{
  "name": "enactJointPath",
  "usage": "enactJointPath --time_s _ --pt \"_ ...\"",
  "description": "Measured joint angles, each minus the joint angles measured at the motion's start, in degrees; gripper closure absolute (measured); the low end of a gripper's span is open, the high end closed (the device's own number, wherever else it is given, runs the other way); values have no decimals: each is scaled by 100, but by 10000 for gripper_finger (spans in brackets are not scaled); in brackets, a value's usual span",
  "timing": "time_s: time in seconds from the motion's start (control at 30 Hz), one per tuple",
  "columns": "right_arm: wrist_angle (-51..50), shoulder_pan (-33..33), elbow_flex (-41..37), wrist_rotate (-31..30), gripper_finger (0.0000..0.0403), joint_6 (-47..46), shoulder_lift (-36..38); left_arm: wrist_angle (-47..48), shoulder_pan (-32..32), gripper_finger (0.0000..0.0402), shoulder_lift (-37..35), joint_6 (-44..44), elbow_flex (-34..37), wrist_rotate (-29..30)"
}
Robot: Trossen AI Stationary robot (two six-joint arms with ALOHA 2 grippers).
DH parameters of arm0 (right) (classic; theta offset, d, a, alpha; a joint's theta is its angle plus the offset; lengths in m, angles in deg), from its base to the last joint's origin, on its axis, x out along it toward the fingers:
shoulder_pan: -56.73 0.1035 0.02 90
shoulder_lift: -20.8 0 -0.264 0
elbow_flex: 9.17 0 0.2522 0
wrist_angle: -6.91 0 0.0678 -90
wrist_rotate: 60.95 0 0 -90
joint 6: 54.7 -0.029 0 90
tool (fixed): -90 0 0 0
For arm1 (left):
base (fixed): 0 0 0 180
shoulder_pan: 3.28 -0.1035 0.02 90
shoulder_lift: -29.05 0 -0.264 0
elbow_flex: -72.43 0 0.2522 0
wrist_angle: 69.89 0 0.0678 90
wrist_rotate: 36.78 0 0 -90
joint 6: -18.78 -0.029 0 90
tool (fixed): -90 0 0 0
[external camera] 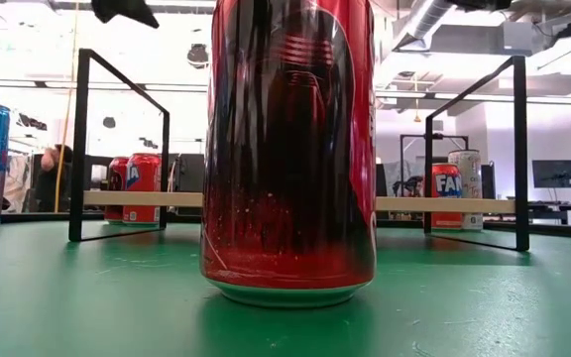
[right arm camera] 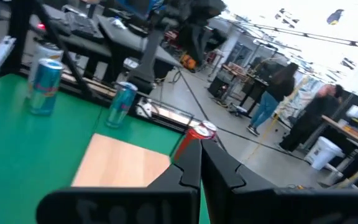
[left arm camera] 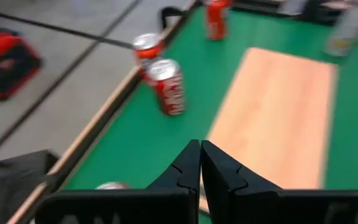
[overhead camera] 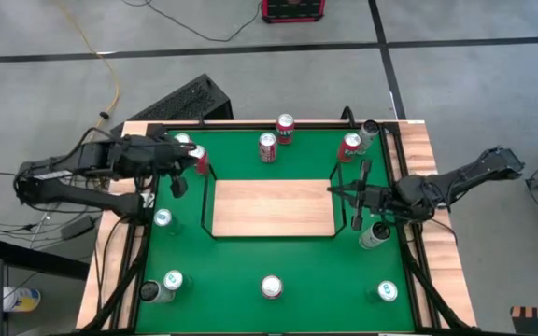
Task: Place canned beverage on shelf
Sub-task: Put the top left red and white soda can on the shelf
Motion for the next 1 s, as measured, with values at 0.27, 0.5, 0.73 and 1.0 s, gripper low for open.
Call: enactJointPath --time_s 0.27,0.5,0.73,1.0 --pt "-60 246 0 -4 368 -2 -281 430 0 401 204 168 -266 -1141" --pt "-201 491 0 -2 367 -1 -568 1314 0 401 204 600 -243 -2259" --pt "-227 498 0 -3 367 460 -774 1535 0 399 300 1110 -243 -2251" --pt "-227 498 1 -2 367 891 -774 2177 207 335 803 1803 -243 -2333"
